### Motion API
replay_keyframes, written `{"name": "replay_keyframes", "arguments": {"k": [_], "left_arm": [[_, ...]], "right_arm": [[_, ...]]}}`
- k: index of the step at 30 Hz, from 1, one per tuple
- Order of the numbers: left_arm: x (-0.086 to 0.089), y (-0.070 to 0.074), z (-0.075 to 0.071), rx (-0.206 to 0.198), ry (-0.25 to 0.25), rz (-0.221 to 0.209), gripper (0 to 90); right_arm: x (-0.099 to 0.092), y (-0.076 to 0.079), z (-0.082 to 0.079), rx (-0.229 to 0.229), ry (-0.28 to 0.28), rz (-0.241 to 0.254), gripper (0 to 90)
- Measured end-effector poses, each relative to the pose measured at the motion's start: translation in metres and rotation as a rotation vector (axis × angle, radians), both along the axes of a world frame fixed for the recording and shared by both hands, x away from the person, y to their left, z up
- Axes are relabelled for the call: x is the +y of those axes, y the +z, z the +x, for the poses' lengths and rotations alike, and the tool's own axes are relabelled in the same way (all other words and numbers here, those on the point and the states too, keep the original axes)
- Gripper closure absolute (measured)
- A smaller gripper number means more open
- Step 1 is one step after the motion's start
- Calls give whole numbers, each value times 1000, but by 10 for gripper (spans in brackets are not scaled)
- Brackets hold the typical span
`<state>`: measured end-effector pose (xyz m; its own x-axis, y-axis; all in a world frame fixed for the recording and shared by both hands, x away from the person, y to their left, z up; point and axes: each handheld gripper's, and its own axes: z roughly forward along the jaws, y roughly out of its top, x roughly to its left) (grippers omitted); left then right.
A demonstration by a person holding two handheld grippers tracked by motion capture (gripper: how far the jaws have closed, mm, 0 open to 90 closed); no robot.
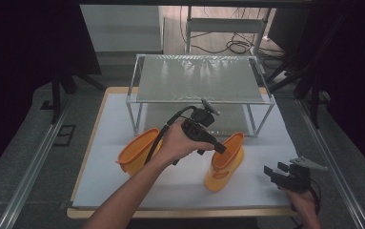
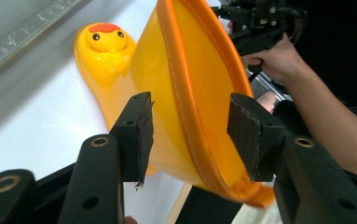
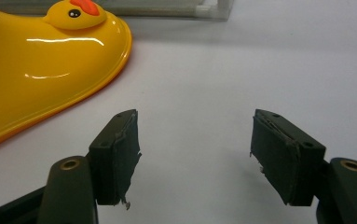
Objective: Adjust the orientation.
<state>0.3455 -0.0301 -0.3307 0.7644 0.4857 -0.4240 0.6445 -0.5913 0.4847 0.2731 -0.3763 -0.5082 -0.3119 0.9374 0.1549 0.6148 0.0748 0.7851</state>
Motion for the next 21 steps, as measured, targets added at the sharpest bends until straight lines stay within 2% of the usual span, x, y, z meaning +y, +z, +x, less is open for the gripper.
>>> {"name": "replay_keyframes", "arguments": {"k": [12,15,16,21], "left_arm": [[-31,-18,16,25,-9,135,539],[-35,-22,17,34,-14,143,604],[-36,-23,17,27,-19,155,634],[-38,-22,15,-5,-4,158,797]], "right_arm": [[-3,-3,1,7,-10,4,321],[-3,-3,1,10,-10,3,321],[-3,-2,1,10,-11,3,321],[-3,-3,1,14,-11,0,321]]}}
